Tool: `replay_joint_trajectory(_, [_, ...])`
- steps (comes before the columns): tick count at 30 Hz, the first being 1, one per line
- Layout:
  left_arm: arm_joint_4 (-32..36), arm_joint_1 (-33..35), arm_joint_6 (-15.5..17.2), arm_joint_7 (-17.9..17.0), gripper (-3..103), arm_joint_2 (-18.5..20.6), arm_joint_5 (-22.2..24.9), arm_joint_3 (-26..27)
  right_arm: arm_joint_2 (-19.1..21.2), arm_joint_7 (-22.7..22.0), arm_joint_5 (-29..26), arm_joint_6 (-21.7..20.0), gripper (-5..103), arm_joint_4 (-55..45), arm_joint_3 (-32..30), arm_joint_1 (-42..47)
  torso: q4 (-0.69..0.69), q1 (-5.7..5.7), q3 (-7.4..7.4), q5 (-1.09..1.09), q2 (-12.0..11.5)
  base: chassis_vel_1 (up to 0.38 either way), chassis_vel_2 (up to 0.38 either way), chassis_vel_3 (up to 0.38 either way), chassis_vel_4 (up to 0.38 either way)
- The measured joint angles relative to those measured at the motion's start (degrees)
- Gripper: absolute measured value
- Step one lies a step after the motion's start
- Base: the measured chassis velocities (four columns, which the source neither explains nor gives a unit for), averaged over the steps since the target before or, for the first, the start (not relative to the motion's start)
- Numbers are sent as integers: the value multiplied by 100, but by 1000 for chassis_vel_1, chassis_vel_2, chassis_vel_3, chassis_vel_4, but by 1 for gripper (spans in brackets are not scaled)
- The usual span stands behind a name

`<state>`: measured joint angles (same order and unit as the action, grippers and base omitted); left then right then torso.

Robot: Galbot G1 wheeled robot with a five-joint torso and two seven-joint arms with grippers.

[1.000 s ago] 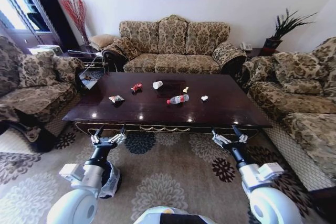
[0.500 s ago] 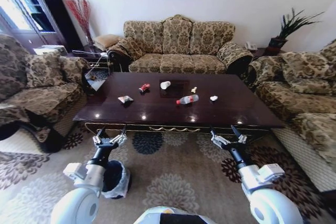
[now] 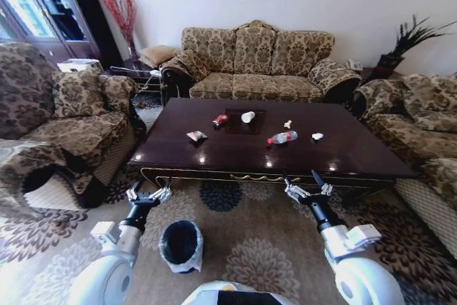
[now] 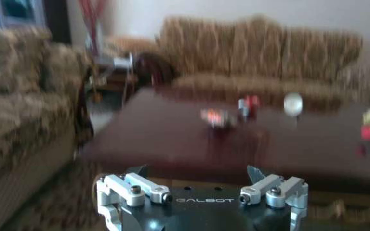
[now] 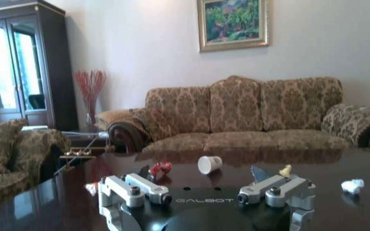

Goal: Move to the front of the table and place the trash on the table into the trash bin.

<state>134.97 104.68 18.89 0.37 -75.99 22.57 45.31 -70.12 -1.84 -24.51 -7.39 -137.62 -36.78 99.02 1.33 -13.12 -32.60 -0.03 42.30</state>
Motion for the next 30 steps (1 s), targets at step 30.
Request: replay_joint_trajectory(30, [-5088, -1901, 170, 66, 100, 1094, -11, -1800, 128, -111, -18, -188, 100, 232, -119, 185, -5, 0, 0, 2, 0, -14, -17, 9, 11])
